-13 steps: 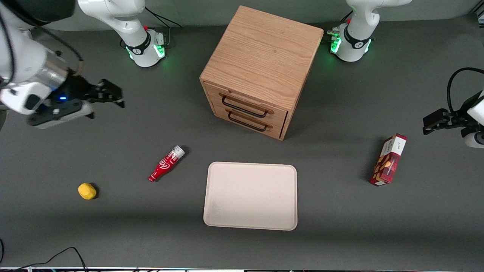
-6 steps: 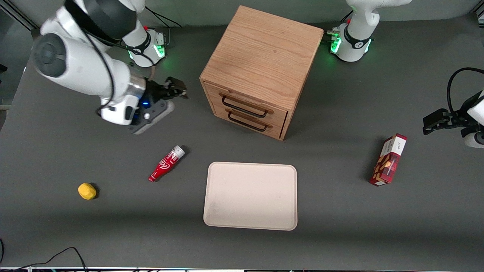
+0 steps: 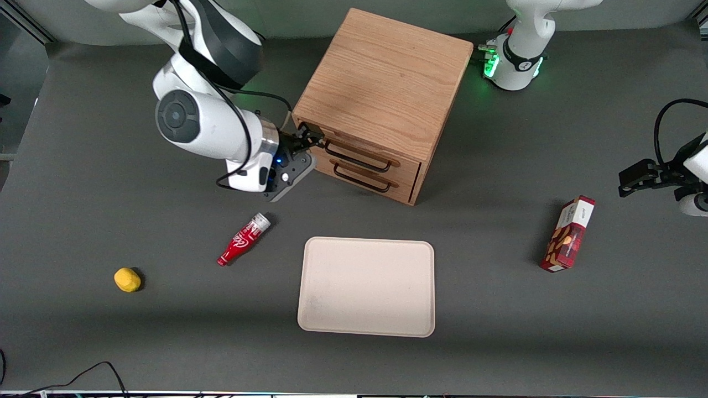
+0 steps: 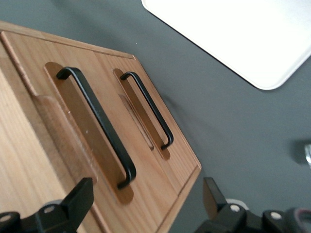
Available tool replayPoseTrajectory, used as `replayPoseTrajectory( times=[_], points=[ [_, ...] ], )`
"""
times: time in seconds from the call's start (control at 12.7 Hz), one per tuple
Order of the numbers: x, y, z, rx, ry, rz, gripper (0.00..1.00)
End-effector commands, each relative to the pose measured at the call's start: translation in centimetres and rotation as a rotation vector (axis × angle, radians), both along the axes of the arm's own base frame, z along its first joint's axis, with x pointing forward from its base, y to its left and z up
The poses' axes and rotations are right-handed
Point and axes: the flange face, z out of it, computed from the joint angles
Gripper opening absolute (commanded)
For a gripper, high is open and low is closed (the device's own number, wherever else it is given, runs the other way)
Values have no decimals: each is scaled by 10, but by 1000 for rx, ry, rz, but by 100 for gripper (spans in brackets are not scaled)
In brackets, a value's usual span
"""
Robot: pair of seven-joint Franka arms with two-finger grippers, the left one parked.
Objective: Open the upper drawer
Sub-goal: 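Hook the right gripper onto the upper drawer's black handle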
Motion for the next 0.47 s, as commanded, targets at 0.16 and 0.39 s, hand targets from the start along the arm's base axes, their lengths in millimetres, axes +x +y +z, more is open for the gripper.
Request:
replayPoseTrajectory(
  times=[0.16, 0.39],
  points=[
    [0, 30, -32, 59, -25, -9, 100],
    [-5, 45, -46, 75, -42, -28, 100]
  ],
)
